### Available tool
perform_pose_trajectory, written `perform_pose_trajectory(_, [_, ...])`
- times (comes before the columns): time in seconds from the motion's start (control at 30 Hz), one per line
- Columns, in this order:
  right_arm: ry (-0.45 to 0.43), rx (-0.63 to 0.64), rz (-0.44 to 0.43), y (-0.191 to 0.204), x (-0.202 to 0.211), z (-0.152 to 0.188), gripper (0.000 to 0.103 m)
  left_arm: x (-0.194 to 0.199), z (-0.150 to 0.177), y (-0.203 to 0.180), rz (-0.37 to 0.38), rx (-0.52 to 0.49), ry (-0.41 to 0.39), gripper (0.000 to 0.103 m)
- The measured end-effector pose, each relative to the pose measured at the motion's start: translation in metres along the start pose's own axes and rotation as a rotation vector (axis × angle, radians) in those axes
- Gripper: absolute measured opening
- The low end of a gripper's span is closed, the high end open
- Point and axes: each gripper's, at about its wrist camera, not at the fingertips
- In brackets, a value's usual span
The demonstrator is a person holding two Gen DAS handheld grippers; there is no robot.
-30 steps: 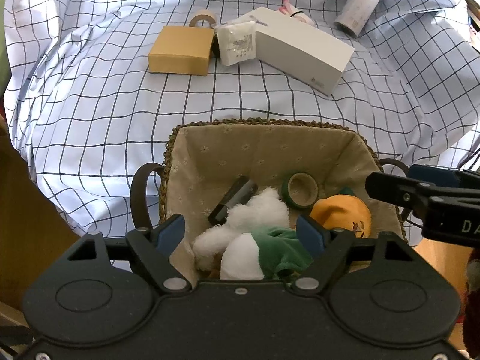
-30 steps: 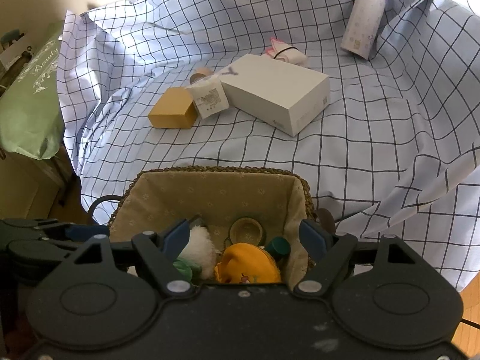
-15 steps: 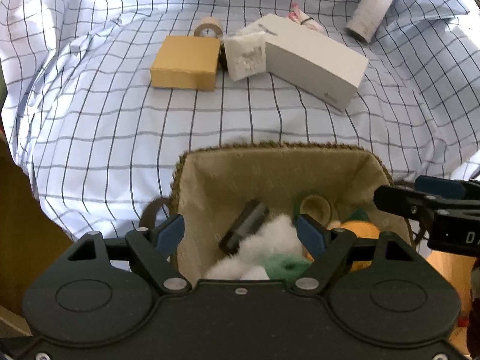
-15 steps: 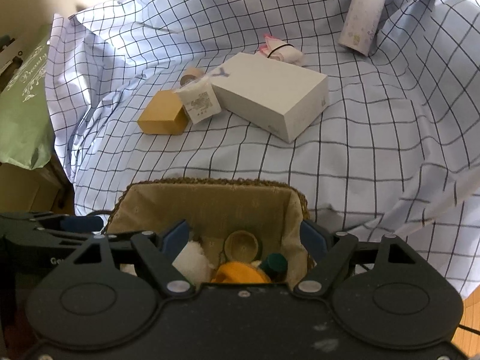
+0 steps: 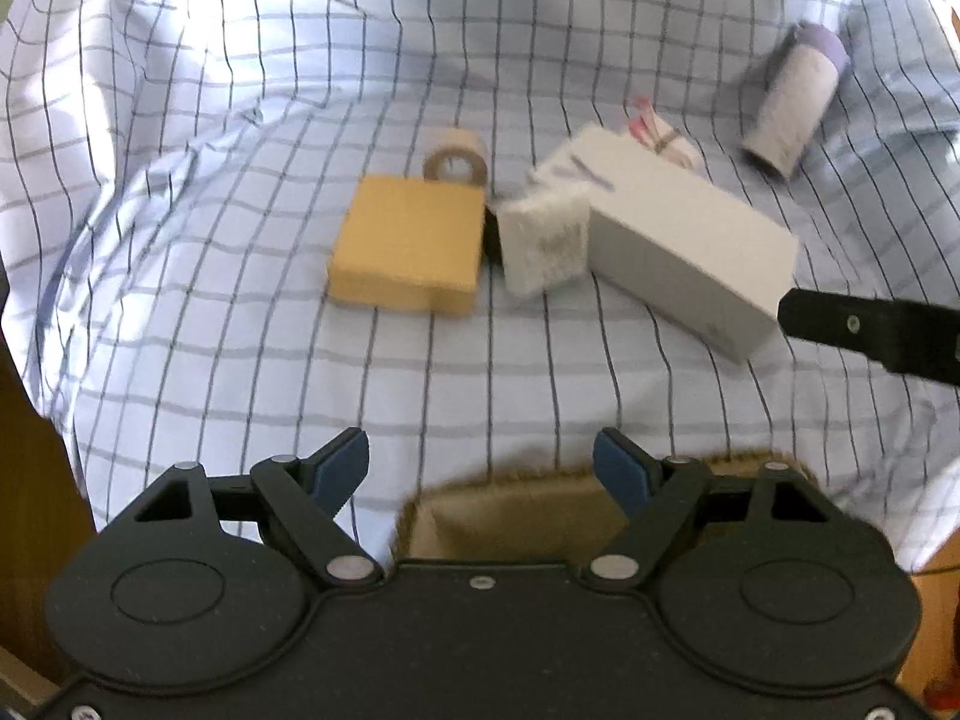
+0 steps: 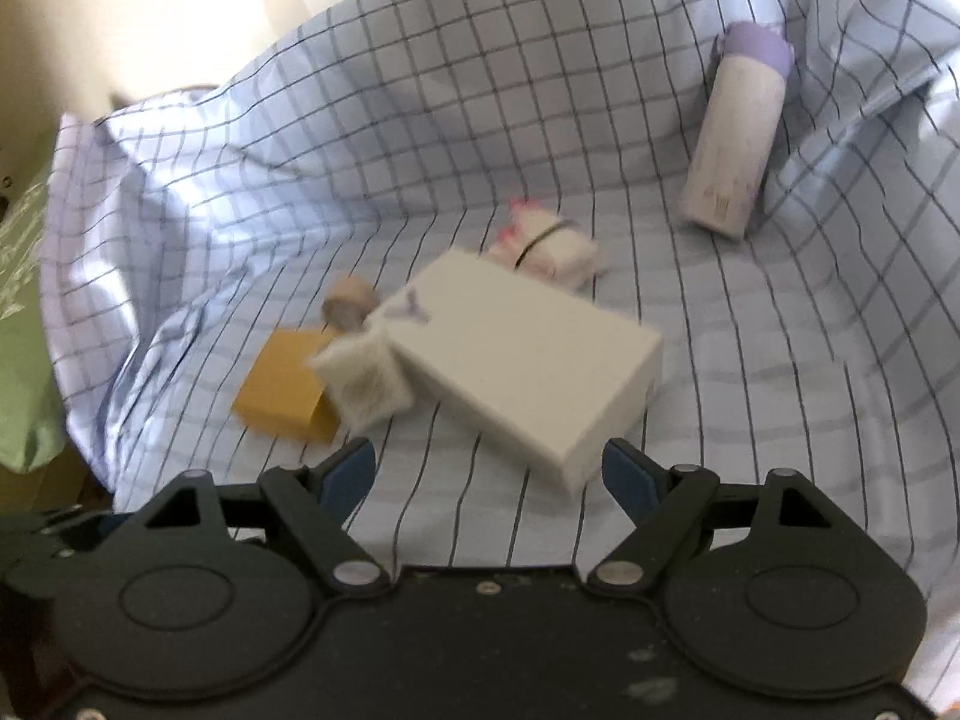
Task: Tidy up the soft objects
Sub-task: 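Move both open tools from the basket toward the folded cloth and tape roll, then grasp the pink-edged folded cloth with the right tool while the left tool approaches the tape roll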
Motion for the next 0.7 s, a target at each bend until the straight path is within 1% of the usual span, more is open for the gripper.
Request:
perform_pose_trajectory(0.3, [-0.026, -0.021, 0.043, -0.002, -0.051, -0.050, 0.087, -0.013, -0.029, 0.016, -0.036, 0.024, -0.053, 0.079])
perform_pose_trajectory(0.5, [0.000, -0.135, 0.035, -0.010, -0.095, -0.090, 0.089, -0.023, -0.044, 0.023, -0.044, 0.025, -0.072, 0.079])
perform_pose_trajectory(0.6, [0.010, -0.183, 0.054, -0.012, -0.117, -0.109, 0.090, -0.027, -0.050, 0.028, -0.052, 0.025, -0.078, 0.079])
perform_pose_trajectory(0.7, [0.043, -0.248, 0.068, -0.015, -0.141, -0.123, 0.093, -0.032, -0.056, 0.032, -0.066, 0.029, -0.082, 0.079])
Point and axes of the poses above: each gripper's, at about its wrist camera, not at the fingertips, and x roughly against the way its jaws point, y to its left, z to its underside, and after that the axes turned 3 degrees about -x, right-handed
